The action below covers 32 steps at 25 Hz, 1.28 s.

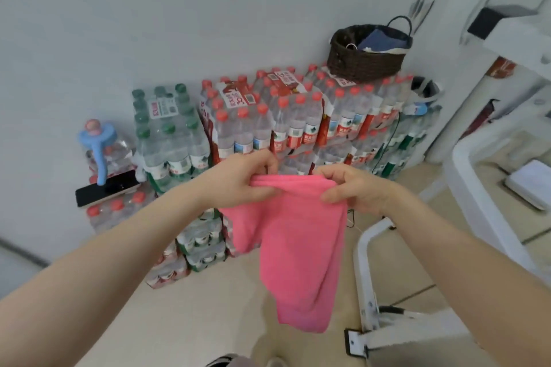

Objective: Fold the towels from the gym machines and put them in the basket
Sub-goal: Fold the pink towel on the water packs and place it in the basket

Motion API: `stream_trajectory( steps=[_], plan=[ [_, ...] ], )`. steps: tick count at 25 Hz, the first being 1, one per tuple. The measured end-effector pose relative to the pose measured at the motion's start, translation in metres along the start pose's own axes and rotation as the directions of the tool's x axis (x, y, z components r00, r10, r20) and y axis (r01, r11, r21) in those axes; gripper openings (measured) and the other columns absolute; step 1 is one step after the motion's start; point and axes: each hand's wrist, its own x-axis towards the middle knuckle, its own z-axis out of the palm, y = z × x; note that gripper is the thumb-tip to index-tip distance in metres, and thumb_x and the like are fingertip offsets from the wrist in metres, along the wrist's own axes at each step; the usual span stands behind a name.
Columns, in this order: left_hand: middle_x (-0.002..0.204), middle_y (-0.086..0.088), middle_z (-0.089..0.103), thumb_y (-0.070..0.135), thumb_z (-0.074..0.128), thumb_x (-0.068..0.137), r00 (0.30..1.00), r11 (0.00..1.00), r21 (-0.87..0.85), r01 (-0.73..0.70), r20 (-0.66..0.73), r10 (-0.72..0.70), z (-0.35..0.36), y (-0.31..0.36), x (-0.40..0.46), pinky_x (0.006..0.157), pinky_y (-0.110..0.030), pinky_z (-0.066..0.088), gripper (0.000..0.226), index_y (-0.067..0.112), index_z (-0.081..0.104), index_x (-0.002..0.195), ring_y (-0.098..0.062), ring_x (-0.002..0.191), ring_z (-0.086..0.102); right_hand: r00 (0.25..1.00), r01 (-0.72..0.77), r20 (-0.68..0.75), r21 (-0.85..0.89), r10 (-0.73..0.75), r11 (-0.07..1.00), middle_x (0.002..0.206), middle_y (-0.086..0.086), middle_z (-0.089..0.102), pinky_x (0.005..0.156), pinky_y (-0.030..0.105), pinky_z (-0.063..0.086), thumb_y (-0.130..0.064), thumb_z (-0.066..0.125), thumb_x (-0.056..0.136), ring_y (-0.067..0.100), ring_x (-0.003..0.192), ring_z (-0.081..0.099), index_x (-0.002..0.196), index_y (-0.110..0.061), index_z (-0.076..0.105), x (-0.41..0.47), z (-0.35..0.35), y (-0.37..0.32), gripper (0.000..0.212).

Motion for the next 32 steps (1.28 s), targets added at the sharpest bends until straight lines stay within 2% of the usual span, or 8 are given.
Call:
stream_trajectory(
  steps=[5,10,14,19,23,28,30,32],
  plan=[
    [0.054,0.003,0.037,0.041,0.050,0.090,0.977,0.977,-0.069,0.203,0.084,-0.197,-0.035,-0.062,0.056,0.051,-0.016,0.032,0.047,0.002,0.052,0.066,-0.006,0.047,0.036,0.997,-0.070,0.030,0.133,0.066,0.989,0.053,-0.010,0.059,0.052,0.018,0.044,-0.023,0.057,0.072,0.005,0.050,0.055,0.053,-0.021,0.067,0.084,-0.068,-0.017,0.021],
    [0.051,0.005,0.032,0.035,0.054,0.089,0.906,0.940,0.061,0.337,0.250,-0.341,-0.085,-0.129,0.114,0.054,-0.022,0.029,0.046,0.019,0.035,0.050,-0.011,0.048,0.030,0.966,-0.248,0.008,-0.264,0.259,0.932,0.060,-0.011,0.065,0.055,0.016,0.047,-0.011,0.057,0.088,0.004,0.057,0.060,0.058,-0.021,0.070,0.168,-0.134,-0.043,0.034],
    [0.053,0.004,0.039,0.036,0.060,0.083,0.910,0.869,0.308,0.388,0.020,-0.414,-0.145,-0.180,0.167,0.052,-0.025,0.030,0.039,0.017,0.042,0.054,-0.012,0.052,0.039,0.980,-0.193,-0.157,-0.557,0.127,0.808,0.082,0.001,0.068,0.075,0.028,0.049,-0.020,0.064,0.084,0.013,0.076,0.062,0.088,-0.009,0.071,0.249,-0.185,-0.079,0.014],
    [0.082,-0.010,0.061,0.039,0.057,0.084,0.831,0.692,0.460,0.556,-0.346,-0.436,-0.195,-0.257,0.237,0.068,-0.029,0.038,0.031,0.011,0.059,0.095,-0.029,0.088,0.058,0.928,-0.126,-0.313,-0.773,-0.201,0.621,0.065,-0.006,0.055,0.064,0.022,0.036,-0.019,0.065,0.083,0.001,0.060,0.050,0.065,-0.021,0.059,0.356,-0.224,-0.113,0.019],
    [0.079,-0.011,0.064,0.013,0.047,0.072,0.900,0.529,0.742,0.412,-0.423,-0.107,-0.156,-0.309,0.273,0.059,-0.031,0.048,0.019,0.010,0.054,0.090,-0.029,0.069,0.064,0.830,-0.266,-0.491,-0.765,-0.263,0.587,0.088,0.012,0.068,0.066,0.028,0.033,-0.021,0.058,0.085,0.025,0.085,0.059,0.084,-0.006,0.067,0.417,-0.238,-0.090,0.017],
    [0.105,-0.019,0.061,0.021,0.035,0.078,0.981,0.917,0.378,0.129,-0.186,-0.062,-0.076,-0.288,0.325,0.085,-0.035,0.048,0.042,0.003,0.060,0.107,-0.034,0.095,0.060,0.870,-0.239,-0.450,-0.742,-0.202,0.626,0.095,0.012,0.068,0.055,0.024,0.021,-0.021,0.057,0.088,0.026,0.093,0.060,0.089,-0.004,0.068,0.436,-0.249,-0.073,0.021],
    [0.137,-0.023,0.042,0.030,0.027,0.091,0.957,0.957,0.078,0.280,-0.097,-0.272,-0.054,-0.273,0.341,0.109,-0.029,0.021,0.055,-0.003,0.039,0.133,-0.030,0.129,0.039,0.894,-0.245,-0.430,-0.707,-0.128,0.664,0.091,0.011,0.068,0.059,0.024,0.026,-0.022,0.058,0.088,0.024,0.088,0.061,0.089,-0.005,0.069,0.436,-0.261,-0.067,0.021],
    [0.153,-0.014,0.020,0.043,0.018,0.093,0.905,0.899,0.107,0.425,-0.066,-0.420,-0.034,-0.272,0.349,0.115,-0.027,0.005,0.066,0.002,0.018,0.145,-0.021,0.143,0.017,0.934,-0.257,-0.354,-0.553,0.056,0.792,0.077,0.007,0.062,0.058,0.023,0.037,-0.023,0.060,0.087,0.016,0.070,0.056,0.087,-0.006,0.068,0.426,-0.278,-0.060,0.019]
  ],
)
